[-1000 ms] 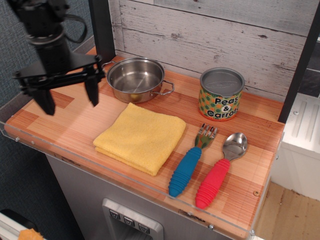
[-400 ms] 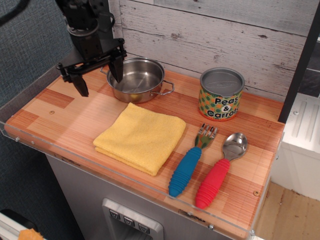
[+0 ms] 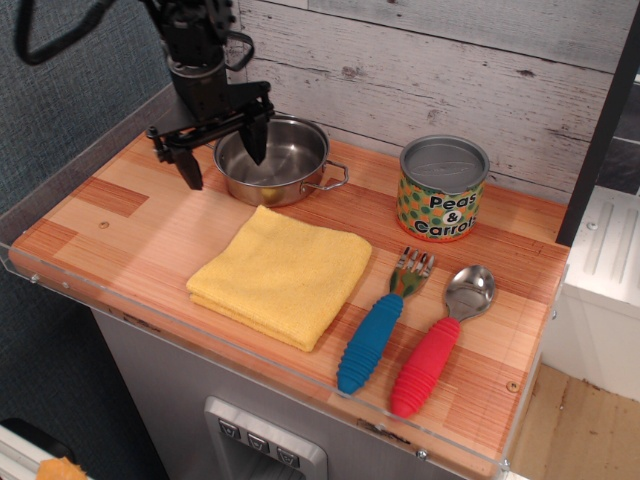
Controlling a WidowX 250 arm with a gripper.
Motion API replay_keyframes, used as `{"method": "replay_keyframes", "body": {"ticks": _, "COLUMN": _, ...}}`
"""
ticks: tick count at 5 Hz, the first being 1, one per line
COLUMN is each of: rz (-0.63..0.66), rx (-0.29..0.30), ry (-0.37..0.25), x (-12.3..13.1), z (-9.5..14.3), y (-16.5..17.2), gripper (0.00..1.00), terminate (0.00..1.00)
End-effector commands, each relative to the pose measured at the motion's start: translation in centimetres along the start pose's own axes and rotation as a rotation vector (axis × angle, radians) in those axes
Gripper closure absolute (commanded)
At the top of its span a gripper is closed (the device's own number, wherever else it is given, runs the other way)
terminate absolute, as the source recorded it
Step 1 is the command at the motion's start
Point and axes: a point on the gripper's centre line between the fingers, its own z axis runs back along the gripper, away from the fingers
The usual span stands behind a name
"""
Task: Move silver pot onto the yellow cloth.
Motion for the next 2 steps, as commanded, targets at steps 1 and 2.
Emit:
{"method": "replay_keyframes", "body": {"ticks": 1, "rz": -0.026, "rx": -0.032, "ry": 0.033, "x": 0.93, "z": -0.29, "y": 0.10, "gripper": 0.00, "terminate": 0.00}}
{"method": "replay_keyframes", "body": {"ticks": 2, "rz": -0.032, "rx": -0.043, "ry": 0.028, "x": 1.10, "z": -0.34, "y": 0.39, "gripper": 1.00, "terminate": 0.00}}
